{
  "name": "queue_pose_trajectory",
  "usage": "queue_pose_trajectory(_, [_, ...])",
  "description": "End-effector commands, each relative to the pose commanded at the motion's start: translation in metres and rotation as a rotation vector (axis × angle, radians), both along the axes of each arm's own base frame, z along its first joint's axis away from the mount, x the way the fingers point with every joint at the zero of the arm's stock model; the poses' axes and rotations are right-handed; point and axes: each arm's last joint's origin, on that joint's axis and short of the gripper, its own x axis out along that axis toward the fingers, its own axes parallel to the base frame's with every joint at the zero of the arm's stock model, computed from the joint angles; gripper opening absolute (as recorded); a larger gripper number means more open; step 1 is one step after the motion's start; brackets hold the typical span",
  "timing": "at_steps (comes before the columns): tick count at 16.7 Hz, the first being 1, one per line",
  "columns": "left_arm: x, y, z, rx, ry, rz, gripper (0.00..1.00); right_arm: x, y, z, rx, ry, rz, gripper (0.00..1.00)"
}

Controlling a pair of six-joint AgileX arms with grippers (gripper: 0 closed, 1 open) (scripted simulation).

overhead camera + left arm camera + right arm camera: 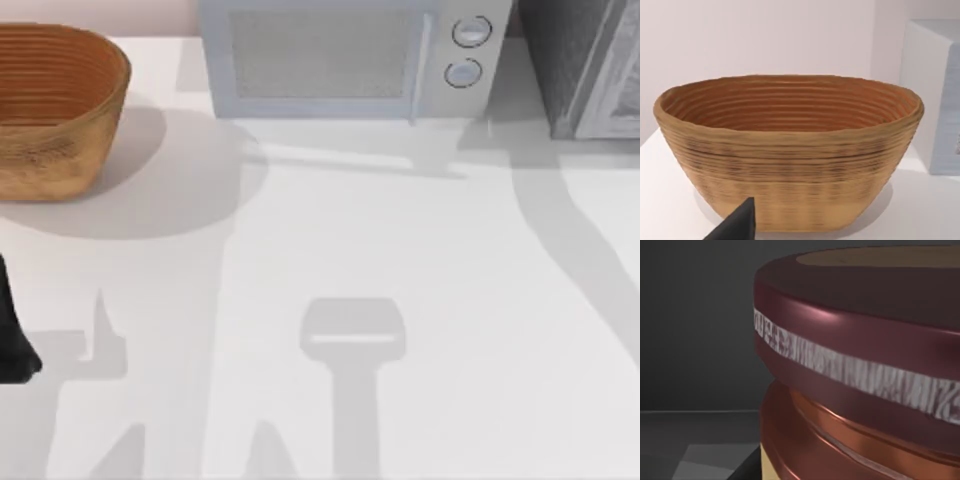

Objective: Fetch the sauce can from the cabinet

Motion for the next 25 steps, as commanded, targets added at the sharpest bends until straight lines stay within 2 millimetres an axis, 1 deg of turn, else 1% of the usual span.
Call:
queue_pose_trajectory(2, [0.000,0.000,0.000,0.000,0.000,0.000,1.00,-0.009,-0.010,-0.011,0.000,-0.001,0.000,0.00])
queue_pose_trajectory(4, [0.000,0.000,0.000,0.000,0.000,0.000,1.00,-0.019,-0.021,-0.030,-0.005,0.007,-0.002,0.00])
queue_pose_trajectory(5, [0.000,0.000,0.000,0.000,0.000,0.000,1.00,-0.024,-0.027,-0.043,-0.008,0.015,-0.003,0.00])
queue_pose_trajectory(7, [0.000,0.000,0.000,0.000,0.000,0.000,1.00,-0.035,-0.039,-0.079,-0.017,0.041,-0.005,0.00])
queue_pose_trajectory(8, [0.000,0.000,0.000,0.000,0.000,0.000,1.00,-0.041,-0.045,-0.101,-0.022,0.056,-0.006,0.00])
queue_pose_trajectory(10, [0.000,0.000,0.000,0.000,0.000,0.000,1.00,-0.053,-0.056,-0.151,-0.028,0.089,-0.007,0.00])
queue_pose_trajectory(15, [0.000,0.000,0.000,0.000,0.000,0.000,1.00,-0.078,-0.075,-0.287,-0.026,0.141,-0.002,0.00])
queue_pose_trajectory(17, [0.000,0.000,0.000,0.000,0.000,0.000,1.00,-0.085,-0.080,-0.331,-0.020,0.128,0.001,0.00])
queue_pose_trajectory(18, [0.000,0.000,0.000,0.000,0.000,0.000,1.00,-0.087,-0.082,-0.349,-0.017,0.114,0.002,0.00])
queue_pose_trajectory(19, [0.000,0.000,0.000,0.000,0.000,0.000,1.00,-0.089,-0.084,-0.364,-0.015,0.097,0.003,0.00])
queue_pose_trajectory(21, [0.000,0.000,0.000,0.000,0.000,0.000,1.00,-0.091,-0.086,-0.387,-0.013,0.061,0.006,0.00])
queue_pose_trajectory(23, [0.000,0.000,0.000,0.000,0.000,0.000,1.00,-0.092,-0.087,-0.400,-0.013,0.036,0.007,0.00])
queue_pose_trajectory(25, [0.000,0.000,0.000,0.000,0.000,0.000,1.00,-0.092,-0.088,-0.403,-0.013,0.029,0.008,0.00])
